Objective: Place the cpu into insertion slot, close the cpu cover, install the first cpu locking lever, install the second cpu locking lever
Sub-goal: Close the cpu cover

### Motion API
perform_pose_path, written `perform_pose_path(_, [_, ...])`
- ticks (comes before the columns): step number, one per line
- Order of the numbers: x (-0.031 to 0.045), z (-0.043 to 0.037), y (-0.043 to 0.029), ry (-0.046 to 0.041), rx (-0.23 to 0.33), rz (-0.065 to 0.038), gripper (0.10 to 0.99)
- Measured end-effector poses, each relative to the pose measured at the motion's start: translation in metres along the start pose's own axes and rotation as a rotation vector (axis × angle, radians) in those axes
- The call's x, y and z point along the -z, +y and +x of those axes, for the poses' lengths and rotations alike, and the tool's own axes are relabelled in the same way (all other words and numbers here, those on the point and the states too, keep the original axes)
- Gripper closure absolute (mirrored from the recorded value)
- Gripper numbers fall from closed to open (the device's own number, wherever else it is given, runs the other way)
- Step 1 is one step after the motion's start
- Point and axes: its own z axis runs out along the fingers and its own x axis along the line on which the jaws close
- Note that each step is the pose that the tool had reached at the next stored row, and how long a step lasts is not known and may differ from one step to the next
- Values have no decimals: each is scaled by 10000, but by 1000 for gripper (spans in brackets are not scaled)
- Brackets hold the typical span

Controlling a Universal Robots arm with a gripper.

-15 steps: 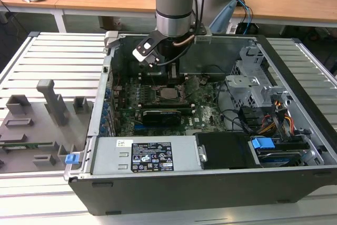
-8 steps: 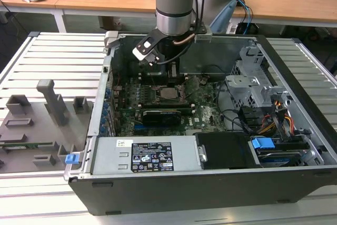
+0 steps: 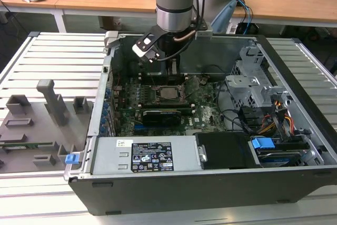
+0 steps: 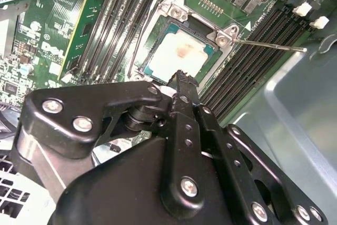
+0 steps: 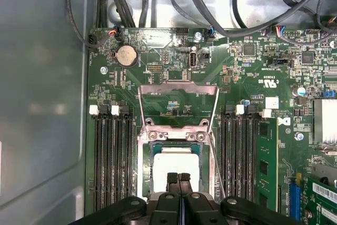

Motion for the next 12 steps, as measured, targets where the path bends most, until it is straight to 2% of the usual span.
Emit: perform_pose_path(12, [60, 2, 6, 1, -1, 0, 980])
